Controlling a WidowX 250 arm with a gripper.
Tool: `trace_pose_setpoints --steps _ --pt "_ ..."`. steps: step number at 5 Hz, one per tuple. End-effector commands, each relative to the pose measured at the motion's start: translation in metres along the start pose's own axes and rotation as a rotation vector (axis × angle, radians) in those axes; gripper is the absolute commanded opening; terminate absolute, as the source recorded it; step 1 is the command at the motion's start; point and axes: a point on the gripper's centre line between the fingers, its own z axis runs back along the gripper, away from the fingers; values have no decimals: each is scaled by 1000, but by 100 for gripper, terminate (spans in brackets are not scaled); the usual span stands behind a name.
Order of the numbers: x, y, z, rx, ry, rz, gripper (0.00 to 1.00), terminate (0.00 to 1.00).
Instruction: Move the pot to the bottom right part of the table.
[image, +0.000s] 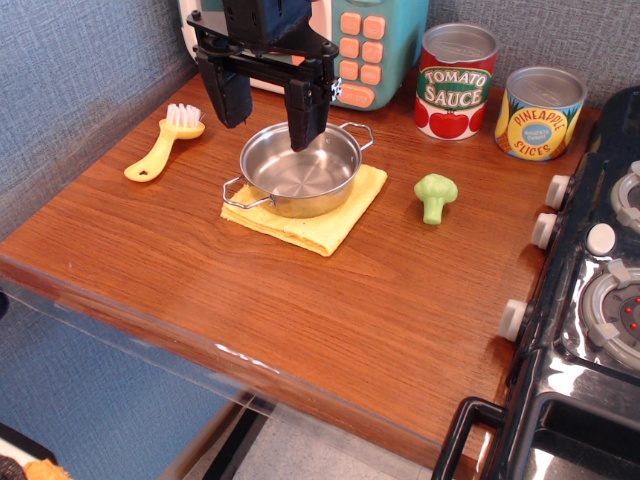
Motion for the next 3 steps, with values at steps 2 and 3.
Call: trace_pose_setpoints --steps 2,3 --pt "27 2 -22 79 1 4 100 0" --pt "44 2 -52 144 -2 -3 100 0"
